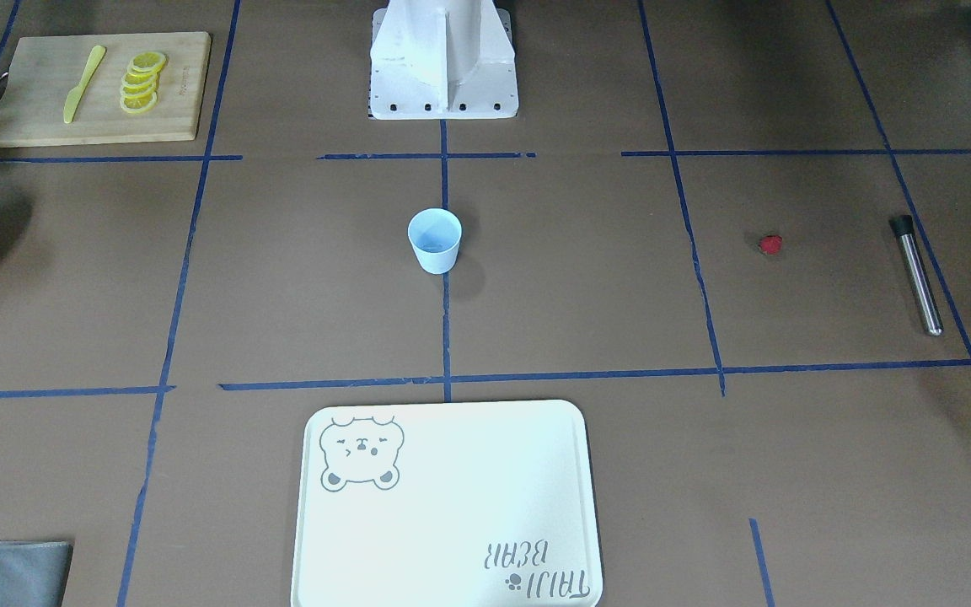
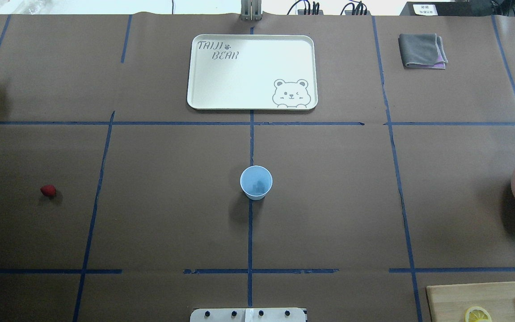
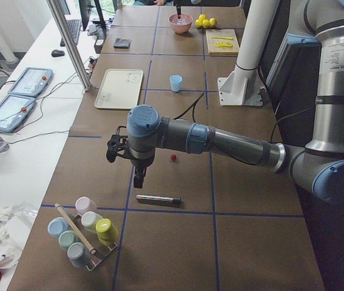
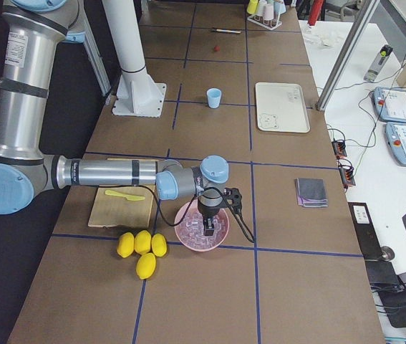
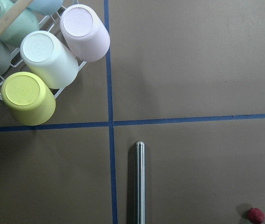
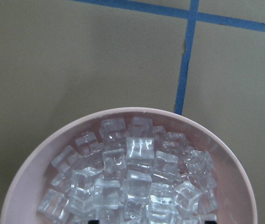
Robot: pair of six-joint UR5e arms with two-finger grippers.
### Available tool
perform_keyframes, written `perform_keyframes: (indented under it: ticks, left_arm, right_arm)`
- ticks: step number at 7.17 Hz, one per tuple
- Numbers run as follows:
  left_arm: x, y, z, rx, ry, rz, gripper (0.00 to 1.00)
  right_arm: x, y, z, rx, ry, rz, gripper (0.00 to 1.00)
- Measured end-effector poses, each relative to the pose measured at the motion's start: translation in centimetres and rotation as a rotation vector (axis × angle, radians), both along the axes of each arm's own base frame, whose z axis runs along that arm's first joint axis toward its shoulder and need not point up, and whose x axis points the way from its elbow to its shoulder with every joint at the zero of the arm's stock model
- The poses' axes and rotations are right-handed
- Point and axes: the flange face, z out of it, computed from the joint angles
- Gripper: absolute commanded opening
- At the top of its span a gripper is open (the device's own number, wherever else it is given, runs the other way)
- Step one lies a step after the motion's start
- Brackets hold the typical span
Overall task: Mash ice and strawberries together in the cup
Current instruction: 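Grasp another ice cube from the pink bowl with the right gripper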
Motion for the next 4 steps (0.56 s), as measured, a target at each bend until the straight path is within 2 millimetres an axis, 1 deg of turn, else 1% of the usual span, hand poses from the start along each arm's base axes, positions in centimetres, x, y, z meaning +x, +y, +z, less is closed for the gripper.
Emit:
perform_keyframes:
  ticks: [1,3,4]
  left_arm:
    - [0.0,0.0,-0.2,0.003,0.0,0.0,1.0]
    - [0.0,0.1,-0.3,0.005,0.0,-0.001,1.0]
    - [0.0,0.2,-0.3,0.006,0.0,-0.001,1.0]
  right_arm:
    - [-0.1,0.0,0.7,-0.01,0.003,-0.004,0.72]
    - [-0.1,0.1,1.6,-0.027,0.006,-0.008,0.69]
    - [-0.2,0.2,2.0,-0.034,0.008,-0.01,0.65]
